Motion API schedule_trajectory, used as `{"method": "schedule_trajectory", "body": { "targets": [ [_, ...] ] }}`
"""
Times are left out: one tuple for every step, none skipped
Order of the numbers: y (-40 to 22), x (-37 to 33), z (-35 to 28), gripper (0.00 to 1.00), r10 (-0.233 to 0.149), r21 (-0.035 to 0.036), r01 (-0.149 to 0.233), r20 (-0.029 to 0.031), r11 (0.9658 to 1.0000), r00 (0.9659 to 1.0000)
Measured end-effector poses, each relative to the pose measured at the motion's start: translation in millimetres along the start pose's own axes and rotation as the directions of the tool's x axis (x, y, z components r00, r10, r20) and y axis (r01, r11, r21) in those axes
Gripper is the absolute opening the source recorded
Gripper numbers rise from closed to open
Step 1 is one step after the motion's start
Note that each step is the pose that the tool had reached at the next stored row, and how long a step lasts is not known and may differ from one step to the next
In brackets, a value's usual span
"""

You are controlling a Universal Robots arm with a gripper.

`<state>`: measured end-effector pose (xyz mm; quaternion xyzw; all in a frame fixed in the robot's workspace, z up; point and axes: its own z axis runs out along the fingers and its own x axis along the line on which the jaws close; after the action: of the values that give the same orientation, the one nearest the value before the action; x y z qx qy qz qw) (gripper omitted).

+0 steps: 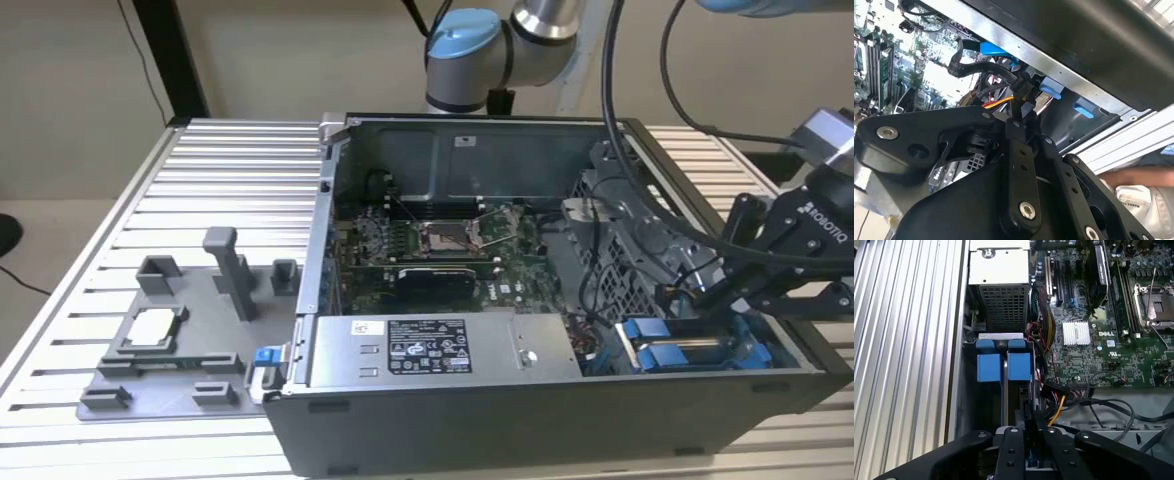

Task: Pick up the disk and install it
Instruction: 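Insert the first disk wire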

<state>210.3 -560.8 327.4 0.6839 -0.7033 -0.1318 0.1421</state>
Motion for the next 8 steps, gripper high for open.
{"method": "schedule_trajectory", "body": {
  "targets": [
    [-0.2, 0.0, 0.3, 0.0, 0.0, -0.0015, 0.0, 0.0, 1.0, 1.0],
    [-0.3, -0.1, 0.4, 0.0, 0.0, -0.0042, 0.0, -0.0002, 1.0, 1.0],
    [-0.3, -0.2, 0.7, 0.0, 0.0, -0.0075, 0.0, -0.0002, 1.0, 1.0],
    [-0.4, -0.3, 0.8, 0.0, 0.0, -0.0112, 0.0, -0.0003, 0.9999, 1.0],
    [-0.4, -0.4, 0.9, 0.0, 0.0, -0.0149, 0.0, -0.0003, 0.9999, 1.0],
    [-0.4, -0.4, 1.0, 0.0, 0.0, -0.0185, 0.0, -0.0002, 0.9998, 1.0],
    [-0.5, -0.4, 1.1, 0.0, 0.0, -0.0218, 0.0, -0.0003, 0.9998, 1.0],
    [-0.5, -0.3, 1.3, 0.0, 0.0, -0.0238, 0.0, -0.0005, 0.9997, 1.0]
  ]
}}
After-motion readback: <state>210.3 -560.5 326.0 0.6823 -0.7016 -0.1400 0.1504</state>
